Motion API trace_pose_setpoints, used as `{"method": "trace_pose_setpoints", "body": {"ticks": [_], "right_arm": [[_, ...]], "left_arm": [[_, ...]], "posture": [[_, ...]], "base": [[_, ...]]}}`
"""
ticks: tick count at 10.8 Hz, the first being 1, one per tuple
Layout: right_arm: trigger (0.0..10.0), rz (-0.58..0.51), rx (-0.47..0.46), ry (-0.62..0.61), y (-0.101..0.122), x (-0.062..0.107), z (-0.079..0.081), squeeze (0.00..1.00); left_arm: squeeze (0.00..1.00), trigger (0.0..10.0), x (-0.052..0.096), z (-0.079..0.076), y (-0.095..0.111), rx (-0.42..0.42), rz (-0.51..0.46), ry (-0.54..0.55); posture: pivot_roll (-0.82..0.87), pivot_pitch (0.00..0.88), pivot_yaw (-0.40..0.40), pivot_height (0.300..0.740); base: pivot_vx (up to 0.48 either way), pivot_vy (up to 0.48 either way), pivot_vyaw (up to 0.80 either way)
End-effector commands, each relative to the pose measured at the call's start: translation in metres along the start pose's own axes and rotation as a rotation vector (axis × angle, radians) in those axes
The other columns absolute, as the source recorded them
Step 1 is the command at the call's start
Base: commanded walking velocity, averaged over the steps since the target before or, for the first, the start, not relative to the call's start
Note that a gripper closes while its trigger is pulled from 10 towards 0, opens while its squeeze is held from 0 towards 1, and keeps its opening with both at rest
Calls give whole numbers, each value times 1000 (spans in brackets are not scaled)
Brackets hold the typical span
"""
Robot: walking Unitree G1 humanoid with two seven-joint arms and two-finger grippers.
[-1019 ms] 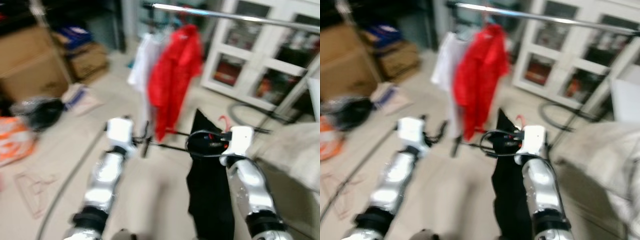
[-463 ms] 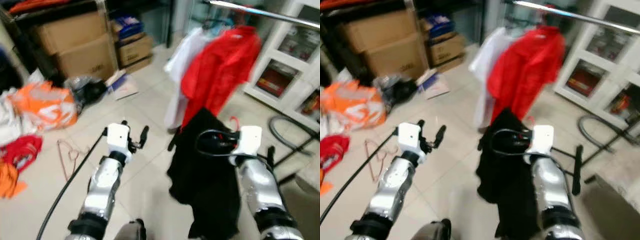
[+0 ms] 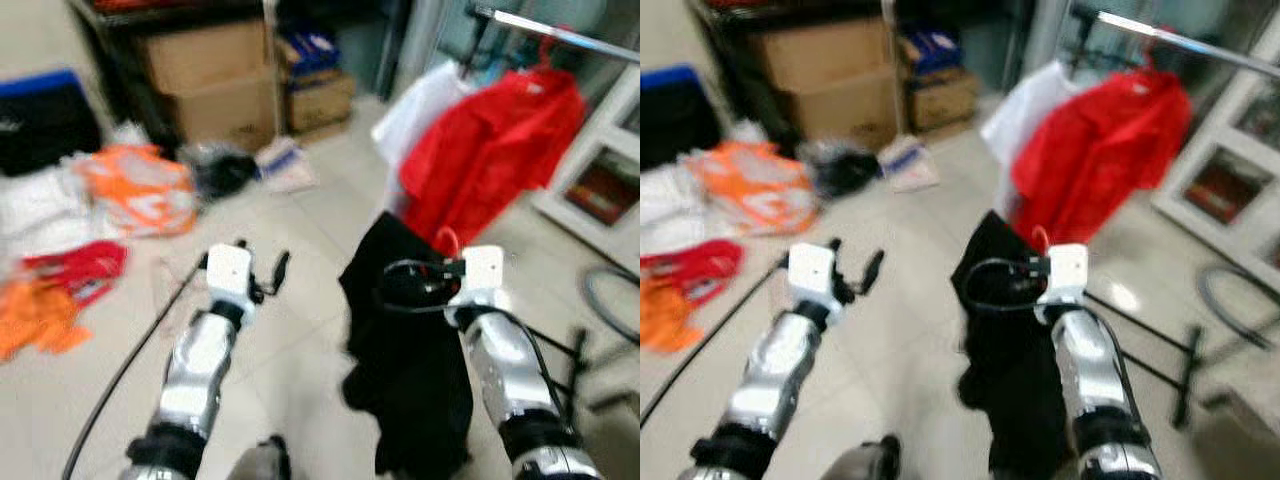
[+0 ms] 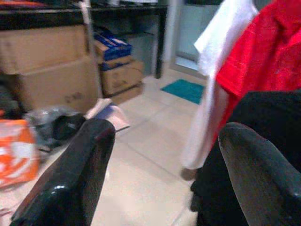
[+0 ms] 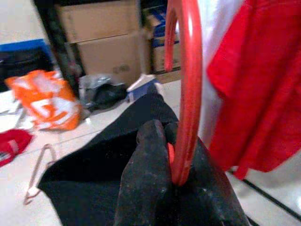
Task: Hang hanger
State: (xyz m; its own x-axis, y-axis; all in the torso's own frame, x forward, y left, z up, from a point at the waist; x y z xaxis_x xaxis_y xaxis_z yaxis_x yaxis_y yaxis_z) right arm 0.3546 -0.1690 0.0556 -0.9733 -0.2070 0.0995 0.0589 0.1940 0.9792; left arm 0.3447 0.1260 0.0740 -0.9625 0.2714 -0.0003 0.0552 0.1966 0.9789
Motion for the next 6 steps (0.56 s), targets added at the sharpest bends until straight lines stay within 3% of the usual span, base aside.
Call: {"method": "trace_pose_setpoints", "body": {"ticks": [1,3,6], "right_arm": [[0,-43,20,-16,11,-2,-9,0],[0,-60,17,-15,17,-3,-13,0],[0,-78,27,9,22,-4,-6,0]], "left_arm": [[0,10000,-3,-5,-2,-3,9,-16],[0,10000,-7,-9,-1,-30,12,-34],[0,10000,-8,-8,-2,-93,29,-41]], "posture": [[-51,94,-55,740],[-59,97,-54,740],[-56,102,-60,740]], "base": [[0,0,456],[0,0,453],[0,0,454]]}}
Point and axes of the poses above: a point about 5 cm out from each wrist's last joint towards the gripper, its own x axis pointing back from the gripper into the wrist, its own y axis along the axis of the wrist's last joint, z = x × y, the point moved 5 cm from there along -x, pointing out of the wrist towards the gripper, and after that the axes turned 14 degrees about x, right-handed, at the moved point
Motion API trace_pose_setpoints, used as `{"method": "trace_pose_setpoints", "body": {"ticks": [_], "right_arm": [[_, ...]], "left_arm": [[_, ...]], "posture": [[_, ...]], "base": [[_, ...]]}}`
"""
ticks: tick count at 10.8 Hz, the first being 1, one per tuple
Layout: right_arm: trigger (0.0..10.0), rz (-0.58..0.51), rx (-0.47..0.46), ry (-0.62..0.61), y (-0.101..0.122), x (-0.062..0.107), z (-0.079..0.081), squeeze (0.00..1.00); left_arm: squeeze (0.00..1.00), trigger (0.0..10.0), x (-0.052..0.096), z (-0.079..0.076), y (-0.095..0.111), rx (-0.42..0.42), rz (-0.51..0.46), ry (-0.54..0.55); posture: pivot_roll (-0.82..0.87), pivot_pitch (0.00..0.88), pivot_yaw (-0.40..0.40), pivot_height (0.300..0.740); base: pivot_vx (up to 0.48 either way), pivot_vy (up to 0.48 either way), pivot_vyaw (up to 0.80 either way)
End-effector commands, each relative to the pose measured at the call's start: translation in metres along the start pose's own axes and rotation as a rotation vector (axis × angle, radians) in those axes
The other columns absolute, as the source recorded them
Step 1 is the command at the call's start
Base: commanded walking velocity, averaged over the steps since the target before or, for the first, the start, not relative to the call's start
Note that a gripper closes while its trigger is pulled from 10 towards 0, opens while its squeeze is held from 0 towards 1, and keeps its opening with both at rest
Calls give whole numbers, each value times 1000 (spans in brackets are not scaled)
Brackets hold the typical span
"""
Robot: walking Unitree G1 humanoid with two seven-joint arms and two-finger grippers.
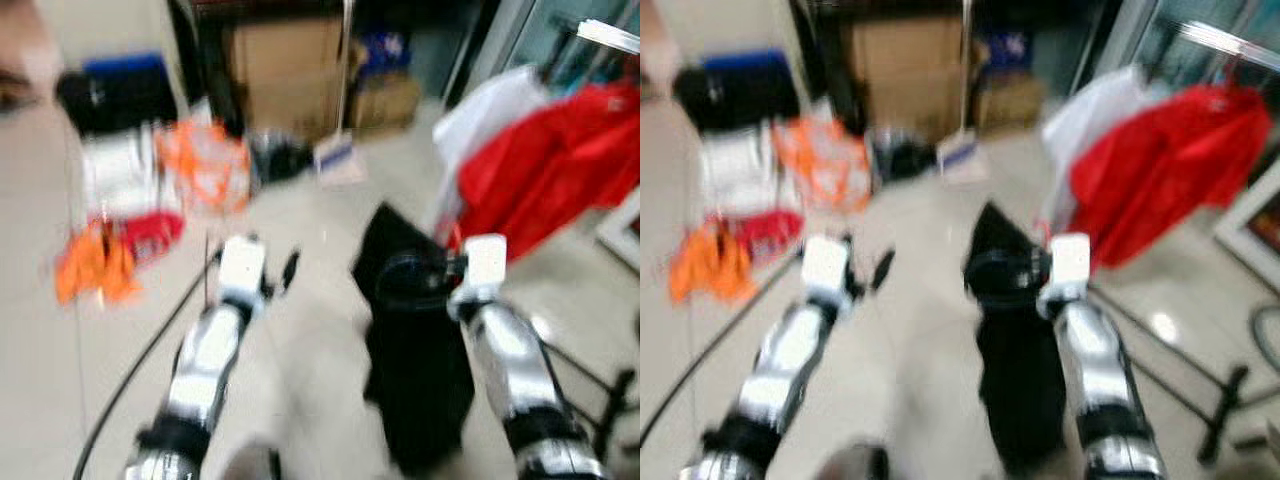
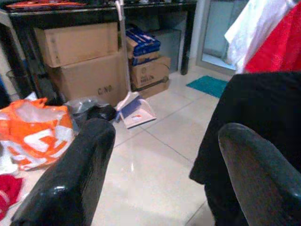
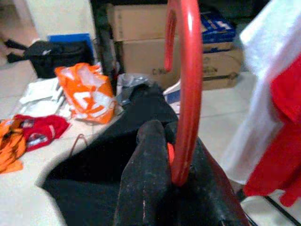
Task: Hang hanger
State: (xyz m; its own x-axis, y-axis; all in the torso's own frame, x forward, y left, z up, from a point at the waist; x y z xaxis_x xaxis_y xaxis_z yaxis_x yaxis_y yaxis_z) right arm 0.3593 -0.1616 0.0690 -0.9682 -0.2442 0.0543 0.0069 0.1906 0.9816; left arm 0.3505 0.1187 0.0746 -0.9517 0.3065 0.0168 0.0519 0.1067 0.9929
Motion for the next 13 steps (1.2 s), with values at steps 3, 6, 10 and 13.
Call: {"method": "trace_pose_setpoints", "body": {"ticks": [3,6,10,13], "right_arm": [[0,-110,25,32,27,-3,6,0],[0,-156,70,58,43,-3,14,0],[0,-169,108,113,48,0,32,0],[0,-155,108,112,49,0,32,0]], "left_arm": [[0,10000,-4,2,2,-21,3,11],[0,10000,-16,17,11,35,0,83],[945,10000,-28,4,13,73,16,16],[1000,10000,-29,1,17,89,-9,-10]], "posture": [[-56,100,-58,740],[-74,99,-54,740],[-93,98,-48,740],[-100,97,-50,740]], "base": [[0,0,290],[0,0,0],[0,0,0],[0,0,0]]}}
Point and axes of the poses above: a point about 5 cm out from each wrist's last joint towards the gripper, its own x axis pointing back from the gripper into the wrist, its own y axis along the axis of the wrist's last joint, z = x × y, the point moved 5 cm from there along -x, pointing out of the wrist towards the gripper, and after that the axes turned 14 degrees about x, right-handed, at the moved point
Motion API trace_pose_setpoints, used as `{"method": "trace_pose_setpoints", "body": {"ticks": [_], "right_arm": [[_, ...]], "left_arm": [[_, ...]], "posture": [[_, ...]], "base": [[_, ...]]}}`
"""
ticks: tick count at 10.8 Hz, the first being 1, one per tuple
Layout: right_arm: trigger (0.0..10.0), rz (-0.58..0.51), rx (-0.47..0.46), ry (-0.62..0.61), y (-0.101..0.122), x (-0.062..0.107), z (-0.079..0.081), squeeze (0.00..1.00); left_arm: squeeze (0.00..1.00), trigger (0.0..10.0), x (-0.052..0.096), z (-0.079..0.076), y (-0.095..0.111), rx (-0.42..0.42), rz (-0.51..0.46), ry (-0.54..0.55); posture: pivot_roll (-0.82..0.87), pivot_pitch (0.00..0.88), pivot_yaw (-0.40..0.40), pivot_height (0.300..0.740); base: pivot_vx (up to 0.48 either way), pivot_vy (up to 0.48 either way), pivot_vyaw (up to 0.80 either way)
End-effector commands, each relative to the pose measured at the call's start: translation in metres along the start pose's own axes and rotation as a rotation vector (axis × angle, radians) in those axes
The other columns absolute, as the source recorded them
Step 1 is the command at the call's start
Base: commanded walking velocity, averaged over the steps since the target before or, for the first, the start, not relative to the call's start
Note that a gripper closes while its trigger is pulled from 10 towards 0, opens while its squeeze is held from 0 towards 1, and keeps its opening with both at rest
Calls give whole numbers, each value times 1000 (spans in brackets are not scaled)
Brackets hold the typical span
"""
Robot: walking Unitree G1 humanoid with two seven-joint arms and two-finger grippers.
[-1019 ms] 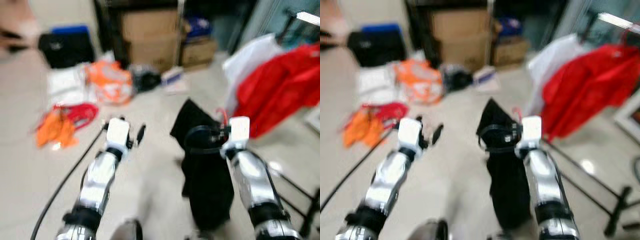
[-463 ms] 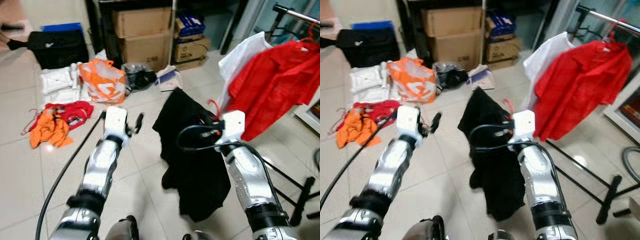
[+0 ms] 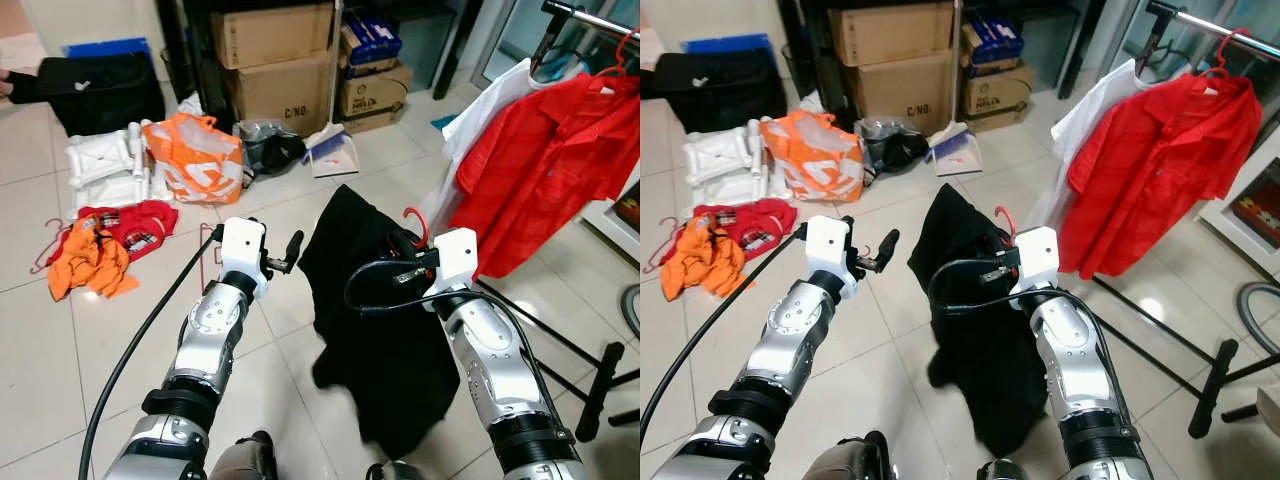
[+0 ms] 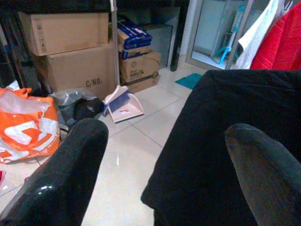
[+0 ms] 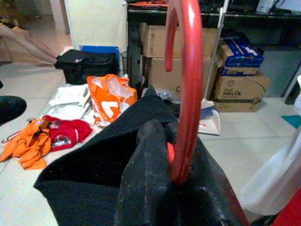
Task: Hang hanger
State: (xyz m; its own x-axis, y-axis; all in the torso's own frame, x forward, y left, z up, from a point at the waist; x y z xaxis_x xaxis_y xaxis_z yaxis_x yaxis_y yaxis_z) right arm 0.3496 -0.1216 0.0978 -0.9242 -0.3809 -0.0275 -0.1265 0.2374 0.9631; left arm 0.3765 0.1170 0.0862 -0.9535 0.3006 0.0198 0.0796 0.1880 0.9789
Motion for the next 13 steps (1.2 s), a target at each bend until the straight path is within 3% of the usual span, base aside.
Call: {"method": "trace_pose_setpoints", "body": {"ticks": [1,4,5,7,9,11,13], "right_arm": [[0,-42,21,-11,13,-2,-5,0],[0,-73,52,36,22,-1,8,0],[0,-90,52,51,28,0,12,0],[0,-117,45,69,36,1,17,0],[0,-113,53,85,36,3,21,0],[0,-65,86,82,24,4,22,0],[0,-18,135,42,16,-1,15,0]], "left_arm": [[1000,10000,-5,-4,5,0,-10,-8],[1000,10000,-16,-20,15,50,-9,-106],[0,10000,-26,-27,25,80,-19,-137],[0,10000,-35,-39,30,112,-4,-184],[0,10000,-43,-67,36,167,7,-286],[0,10000,-39,-82,32,169,21,-331],[0,10000,-25,-89,10,130,68,-348]], "posture": [[-98,102,-49,740],[-102,121,-51,740],[-110,130,-49,740],[-122,143,-43,740],[-126,144,-39,740],[-137,136,-28,740],[-143,131,-27,740]], "base": [[0,0,0],[0,0,0],[0,0,0],[0,0,0],[0,0,0],[0,0,0],[0,0,0]]}}
Point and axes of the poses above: a point about 5 cm out from each wrist's last joint towards the gripper, its own x axis pointing back from the gripper into the wrist, its own y axis along the axis of the wrist's last joint, z = x × y, the point moved 5 cm from there along -x, pointing out of the wrist towards the gripper, and after that the axes turned 14 degrees about x, right-handed, at the moved point
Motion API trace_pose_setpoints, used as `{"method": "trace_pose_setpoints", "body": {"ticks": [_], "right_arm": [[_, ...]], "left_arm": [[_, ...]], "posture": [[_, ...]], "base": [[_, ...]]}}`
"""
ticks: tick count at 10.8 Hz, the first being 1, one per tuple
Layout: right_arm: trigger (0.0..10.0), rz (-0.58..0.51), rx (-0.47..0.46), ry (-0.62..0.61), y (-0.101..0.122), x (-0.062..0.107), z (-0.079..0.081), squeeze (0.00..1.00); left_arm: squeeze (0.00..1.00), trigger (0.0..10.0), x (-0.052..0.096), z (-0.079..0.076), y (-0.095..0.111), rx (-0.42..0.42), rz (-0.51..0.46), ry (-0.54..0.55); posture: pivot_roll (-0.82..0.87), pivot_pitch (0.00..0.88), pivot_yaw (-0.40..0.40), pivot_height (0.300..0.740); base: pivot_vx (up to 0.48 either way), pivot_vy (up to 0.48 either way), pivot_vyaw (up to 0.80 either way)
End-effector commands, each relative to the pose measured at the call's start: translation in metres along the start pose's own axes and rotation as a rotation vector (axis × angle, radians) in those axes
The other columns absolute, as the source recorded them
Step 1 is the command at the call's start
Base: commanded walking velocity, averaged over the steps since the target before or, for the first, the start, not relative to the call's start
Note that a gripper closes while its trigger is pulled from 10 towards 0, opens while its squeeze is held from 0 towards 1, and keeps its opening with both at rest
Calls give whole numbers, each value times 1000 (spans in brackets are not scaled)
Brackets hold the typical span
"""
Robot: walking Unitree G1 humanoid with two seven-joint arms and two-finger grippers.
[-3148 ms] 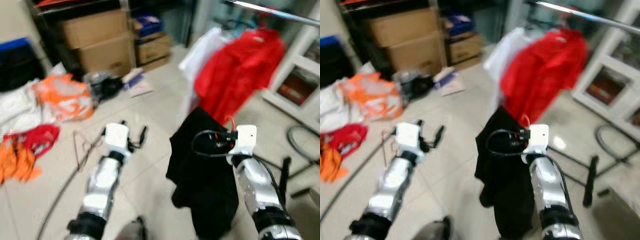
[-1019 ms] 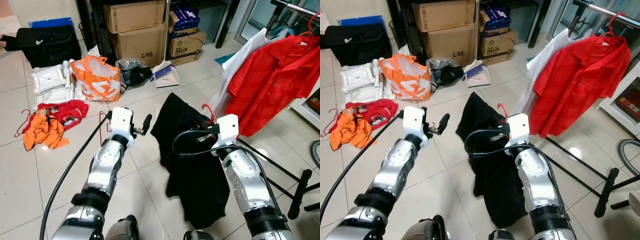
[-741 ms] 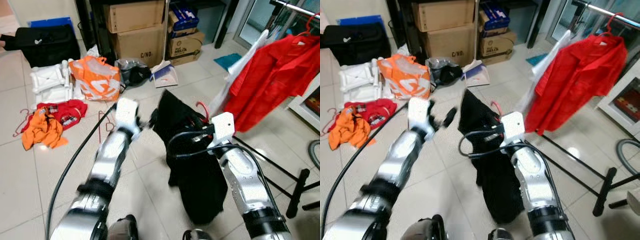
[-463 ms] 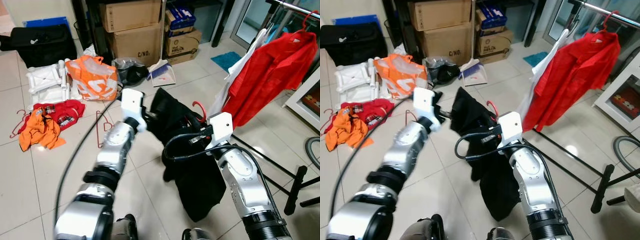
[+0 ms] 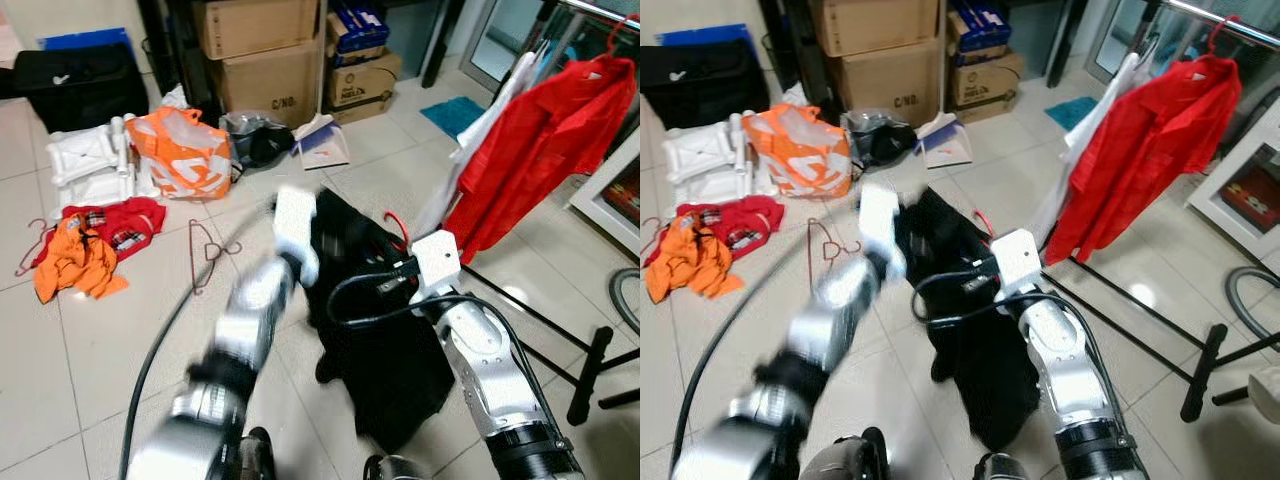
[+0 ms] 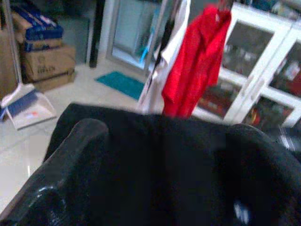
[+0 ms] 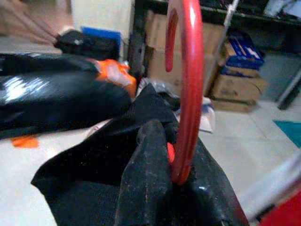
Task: Hang hanger
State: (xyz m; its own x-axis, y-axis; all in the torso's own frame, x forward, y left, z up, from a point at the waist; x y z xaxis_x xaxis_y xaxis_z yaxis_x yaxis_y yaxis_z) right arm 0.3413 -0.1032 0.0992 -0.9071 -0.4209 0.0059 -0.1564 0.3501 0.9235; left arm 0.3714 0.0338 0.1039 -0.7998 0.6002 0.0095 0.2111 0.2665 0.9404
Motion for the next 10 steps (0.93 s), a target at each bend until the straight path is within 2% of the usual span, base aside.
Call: {"method": "trace_pose_setpoints", "body": {"ticks": [1,3,6,10], "right_arm": [[0,-21,15,-30,8,-6,-8,0],[0,-23,-1,-41,11,-13,-10,0],[0,-47,-10,-42,18,-16,-8,0],[0,-85,-32,-40,30,-16,-7,0]], "left_arm": [[0,10000,-1,-10,-2,-36,15,-30],[0,10000,-3,-18,-6,-69,29,-55],[0,10000,-8,-19,-1,-76,30,-51],[0,10000,-13,2,1,-51,50,27]], "posture": [[-143,126,-27,740],[-148,126,-25,740],[-154,131,-24,740],[-165,136,-21,740]], "base": [[0,0,0],[0,0,0],[0,0,0],[0,0,0]]}}
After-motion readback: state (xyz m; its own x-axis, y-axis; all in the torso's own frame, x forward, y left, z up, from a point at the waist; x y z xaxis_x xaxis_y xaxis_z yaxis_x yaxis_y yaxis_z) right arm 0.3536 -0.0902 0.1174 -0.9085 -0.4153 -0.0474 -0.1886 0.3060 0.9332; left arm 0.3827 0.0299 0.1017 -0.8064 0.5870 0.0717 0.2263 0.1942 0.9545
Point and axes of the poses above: a point about 5 cm out from each wrist's last joint towards the gripper, its own x axis pointing back from the gripper into the wrist, its own y axis along the axis of the wrist's last joint, z = x × y, the point moved 5 cm from there along -x, pointing out of the wrist towards the gripper, and after that the axes turned 14 degrees about x, right-handed, at the moved point
